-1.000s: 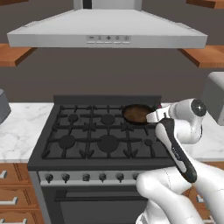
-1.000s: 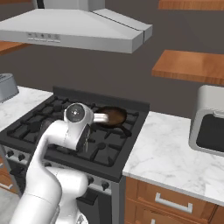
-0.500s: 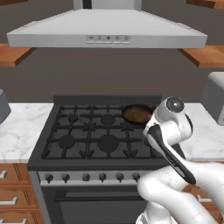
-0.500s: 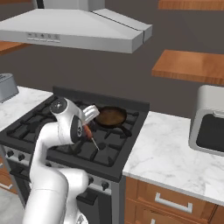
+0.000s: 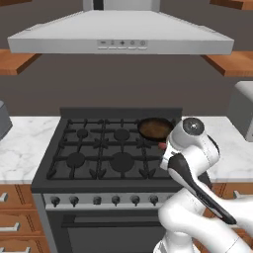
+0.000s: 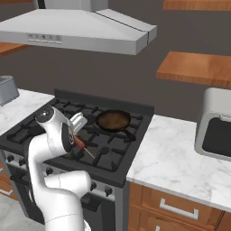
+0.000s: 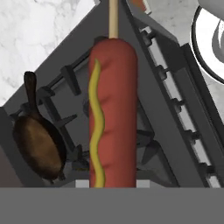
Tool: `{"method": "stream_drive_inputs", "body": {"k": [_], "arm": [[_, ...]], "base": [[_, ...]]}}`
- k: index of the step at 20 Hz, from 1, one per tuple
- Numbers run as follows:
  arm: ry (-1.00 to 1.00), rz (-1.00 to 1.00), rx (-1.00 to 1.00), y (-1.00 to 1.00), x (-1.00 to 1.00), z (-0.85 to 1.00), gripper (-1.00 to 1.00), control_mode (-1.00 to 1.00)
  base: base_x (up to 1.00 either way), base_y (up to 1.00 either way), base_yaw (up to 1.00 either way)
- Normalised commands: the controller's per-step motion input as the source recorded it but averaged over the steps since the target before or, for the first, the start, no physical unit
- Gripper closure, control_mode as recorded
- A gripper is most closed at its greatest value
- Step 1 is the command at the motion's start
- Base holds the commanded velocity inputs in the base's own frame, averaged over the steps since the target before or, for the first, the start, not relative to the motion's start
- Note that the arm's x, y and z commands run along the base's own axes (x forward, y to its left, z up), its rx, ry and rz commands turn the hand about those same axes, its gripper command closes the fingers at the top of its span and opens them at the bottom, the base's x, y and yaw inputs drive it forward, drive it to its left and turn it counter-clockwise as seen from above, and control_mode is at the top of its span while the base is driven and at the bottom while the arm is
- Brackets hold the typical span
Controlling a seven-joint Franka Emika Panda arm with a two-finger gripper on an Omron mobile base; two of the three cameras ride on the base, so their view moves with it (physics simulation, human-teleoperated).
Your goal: Place the cold items (banana and pear) from the fridge in one tupperware on the dining counter. Place the warm items (hot dog and kebab skewer) in the stove area in another tupperware.
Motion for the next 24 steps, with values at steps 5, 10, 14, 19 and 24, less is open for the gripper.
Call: {"method": "stream_drive_inputs", "body": {"k": [5,10,14,19,24], "arm": [[0.05,0.66,-0.30,-0.47,-0.19,0.00,1.00,-1.00],[0.08,0.23,-0.11,-0.76,-0.33,-0.16,1.00,-1.00],[-0.07,0.00,0.06,-0.56,-0.45,-0.09,1.00,-1.00],[-0.01,0.03,0.00,-0.09,-0.14,-0.01,1.00,-1.00],[0.00,0.01,0.00,0.00,-0.12,-0.02,1.00,1.00]], "base": [[0.00,0.00,0.00],[0.00,0.00,0.00],[0.00,0.00,0.00],[0.00,0.00,0.00],[-0.12,0.00,0.01]]}}
